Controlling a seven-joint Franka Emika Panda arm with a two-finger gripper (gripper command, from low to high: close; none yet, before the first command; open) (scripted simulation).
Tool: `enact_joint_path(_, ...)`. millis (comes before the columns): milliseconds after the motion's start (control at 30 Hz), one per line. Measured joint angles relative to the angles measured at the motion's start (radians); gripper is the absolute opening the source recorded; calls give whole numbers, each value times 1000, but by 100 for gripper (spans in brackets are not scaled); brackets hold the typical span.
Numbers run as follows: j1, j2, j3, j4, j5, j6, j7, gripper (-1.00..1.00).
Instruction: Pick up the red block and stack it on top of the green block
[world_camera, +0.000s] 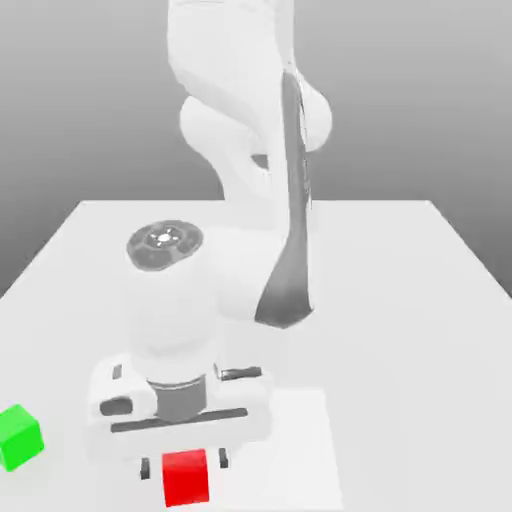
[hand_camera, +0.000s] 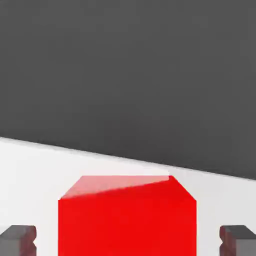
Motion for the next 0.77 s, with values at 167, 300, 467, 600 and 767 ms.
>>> enact_joint_path(167,3,-17,-5,-3,-9,-14,7,-100)
enact_joint_path(300,15,-144,-40,-21,-63,-122,46,-100)
enact_joint_path(467,-119,-166,-161,33,-38,-208,21,-100)
enact_joint_path(600,-237,-116,-229,86,24,-220,-29,-100)
enact_joint_path(767,-291,-20,-190,102,95,-146,-80,100)
